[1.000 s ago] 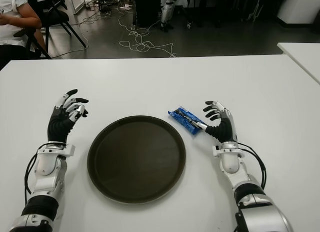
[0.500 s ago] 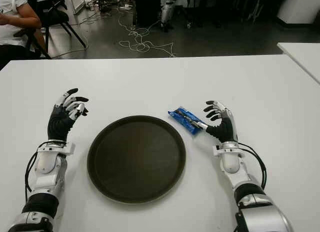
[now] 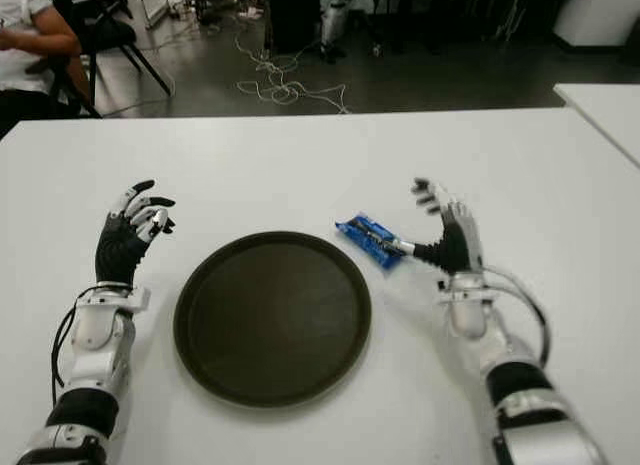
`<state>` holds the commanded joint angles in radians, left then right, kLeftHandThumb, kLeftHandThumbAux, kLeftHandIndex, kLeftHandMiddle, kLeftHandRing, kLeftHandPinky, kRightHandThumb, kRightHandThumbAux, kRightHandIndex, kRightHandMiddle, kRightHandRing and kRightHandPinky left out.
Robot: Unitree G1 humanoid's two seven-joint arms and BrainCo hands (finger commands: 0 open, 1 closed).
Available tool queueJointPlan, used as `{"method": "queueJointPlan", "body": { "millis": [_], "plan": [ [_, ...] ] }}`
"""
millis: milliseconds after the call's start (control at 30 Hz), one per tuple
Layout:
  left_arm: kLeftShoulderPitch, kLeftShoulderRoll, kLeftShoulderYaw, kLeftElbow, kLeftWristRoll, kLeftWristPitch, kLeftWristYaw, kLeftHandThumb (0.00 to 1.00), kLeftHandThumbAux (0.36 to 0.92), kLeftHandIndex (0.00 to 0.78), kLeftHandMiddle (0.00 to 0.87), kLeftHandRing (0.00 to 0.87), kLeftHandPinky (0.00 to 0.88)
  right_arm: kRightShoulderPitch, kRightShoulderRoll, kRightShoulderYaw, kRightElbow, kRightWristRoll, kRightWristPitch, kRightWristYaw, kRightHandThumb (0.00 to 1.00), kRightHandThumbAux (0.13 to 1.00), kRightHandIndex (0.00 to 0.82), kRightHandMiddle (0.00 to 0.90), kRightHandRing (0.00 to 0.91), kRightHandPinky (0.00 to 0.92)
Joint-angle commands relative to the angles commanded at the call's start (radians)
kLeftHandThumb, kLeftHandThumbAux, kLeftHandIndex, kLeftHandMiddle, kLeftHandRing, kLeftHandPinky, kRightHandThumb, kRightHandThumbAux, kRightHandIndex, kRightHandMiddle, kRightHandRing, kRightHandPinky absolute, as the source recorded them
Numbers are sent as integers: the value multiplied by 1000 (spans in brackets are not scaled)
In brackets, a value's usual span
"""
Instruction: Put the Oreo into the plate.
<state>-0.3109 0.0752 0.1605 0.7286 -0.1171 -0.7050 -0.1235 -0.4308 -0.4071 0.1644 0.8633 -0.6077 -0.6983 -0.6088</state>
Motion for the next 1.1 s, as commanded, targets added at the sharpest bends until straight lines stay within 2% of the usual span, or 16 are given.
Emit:
{"method": "queueJointPlan", "body": {
  "millis": [167,233,300,400,467,567,833,1100],
  "plan": [
    [-2,1,1,7,-2,-3,-2,1000,639,214,402,509,489,3,-26,31,-95,-56,124,44,0,681,109,188,221,222],
    [-2,1,1,8,-1,-5,-1,1000,639,209,401,510,493,18,-37,45,-175,-87,201,89,0,646,60,129,154,138],
    [-3,1,1,10,-2,-8,0,1000,639,206,401,512,498,35,-40,54,-276,-107,279,149,0,622,32,94,114,99],
    [-6,1,3,17,-6,-11,-3,1000,639,207,401,513,499,54,-38,59,-422,-124,385,251,0,592,10,60,75,72],
    [-6,0,5,19,-13,-11,-7,1000,639,209,402,513,494,56,-34,70,-474,-135,436,301,0,576,5,47,60,71],
    [-7,-3,6,17,-22,-7,-13,1000,639,214,401,514,494,56,-31,95,-506,-153,489,357,0,536,1,17,23,40],
    [-5,-1,7,8,-21,9,-14,1000,639,213,402,511,497,52,-21,153,-558,-195,620,499,0,478,0,0,1,2],
    [0,0,4,3,-15,5,-15,1000,640,204,398,515,489,40,0,203,-617,-238,715,571,0,450,0,0,0,0]
  ]
}}
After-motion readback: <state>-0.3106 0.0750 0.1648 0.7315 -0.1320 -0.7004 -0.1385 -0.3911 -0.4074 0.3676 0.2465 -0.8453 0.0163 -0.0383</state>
